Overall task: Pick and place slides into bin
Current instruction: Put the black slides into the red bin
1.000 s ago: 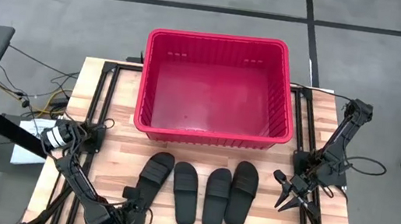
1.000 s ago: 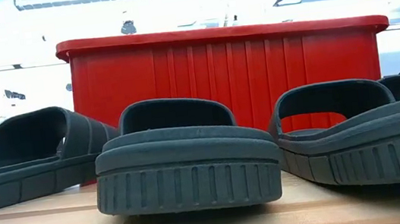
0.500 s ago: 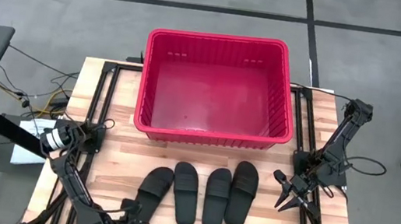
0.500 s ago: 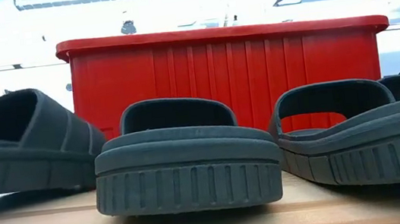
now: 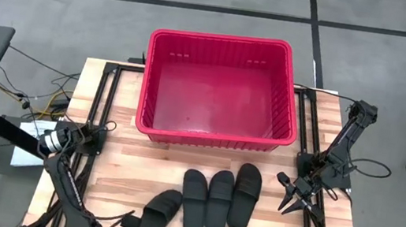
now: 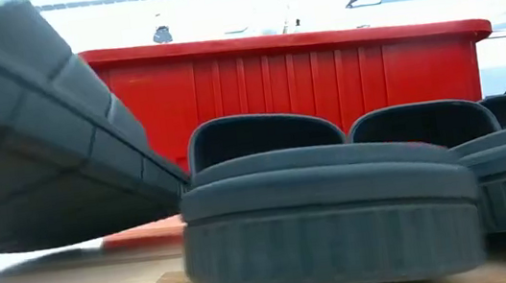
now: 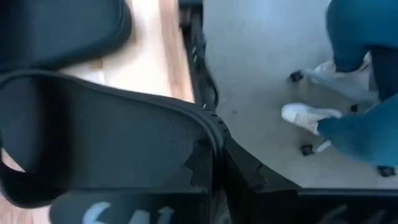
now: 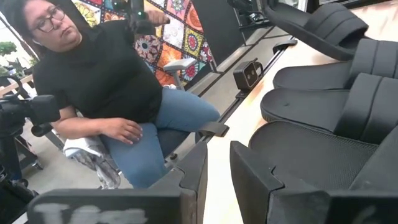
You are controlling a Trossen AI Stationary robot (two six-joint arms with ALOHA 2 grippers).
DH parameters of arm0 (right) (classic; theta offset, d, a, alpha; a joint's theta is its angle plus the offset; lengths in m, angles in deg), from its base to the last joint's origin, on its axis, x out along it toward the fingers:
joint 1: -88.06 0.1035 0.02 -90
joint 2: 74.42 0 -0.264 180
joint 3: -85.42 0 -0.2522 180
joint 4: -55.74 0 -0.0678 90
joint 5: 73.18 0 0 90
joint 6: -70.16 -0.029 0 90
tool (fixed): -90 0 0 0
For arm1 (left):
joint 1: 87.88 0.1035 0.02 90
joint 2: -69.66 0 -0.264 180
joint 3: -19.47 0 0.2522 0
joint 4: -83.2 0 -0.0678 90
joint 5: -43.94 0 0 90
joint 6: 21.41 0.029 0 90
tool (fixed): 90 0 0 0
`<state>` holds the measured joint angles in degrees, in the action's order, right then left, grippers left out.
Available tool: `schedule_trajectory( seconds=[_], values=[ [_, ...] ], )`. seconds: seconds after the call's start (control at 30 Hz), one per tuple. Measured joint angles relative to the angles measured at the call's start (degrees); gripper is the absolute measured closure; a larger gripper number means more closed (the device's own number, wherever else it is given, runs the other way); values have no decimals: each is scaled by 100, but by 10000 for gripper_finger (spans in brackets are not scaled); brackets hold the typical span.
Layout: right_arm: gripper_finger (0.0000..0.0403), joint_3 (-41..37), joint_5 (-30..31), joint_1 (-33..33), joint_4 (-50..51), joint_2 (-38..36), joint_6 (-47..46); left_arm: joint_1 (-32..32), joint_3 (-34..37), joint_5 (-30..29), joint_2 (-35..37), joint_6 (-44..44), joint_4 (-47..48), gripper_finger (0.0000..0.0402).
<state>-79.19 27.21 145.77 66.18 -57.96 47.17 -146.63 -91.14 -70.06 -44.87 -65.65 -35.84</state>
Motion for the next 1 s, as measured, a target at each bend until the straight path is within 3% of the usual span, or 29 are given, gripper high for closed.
schedule_trajectory(
  seconds=[0.37, 0.73, 1.0],
  values=[
    [342, 1, -1, 1, -1, 1, 0, -230, -880, -1375, 10, 599, 324, 401],
    [342, 0, -2, 1, 0, 2, 0, -252, -1442, -2214, 16, 668, 1432, 401],
    [342, 0, -1, 2, -1, 1, 0, -115, -1807, -3533, 19, 720, 2278, 401]
  ],
)
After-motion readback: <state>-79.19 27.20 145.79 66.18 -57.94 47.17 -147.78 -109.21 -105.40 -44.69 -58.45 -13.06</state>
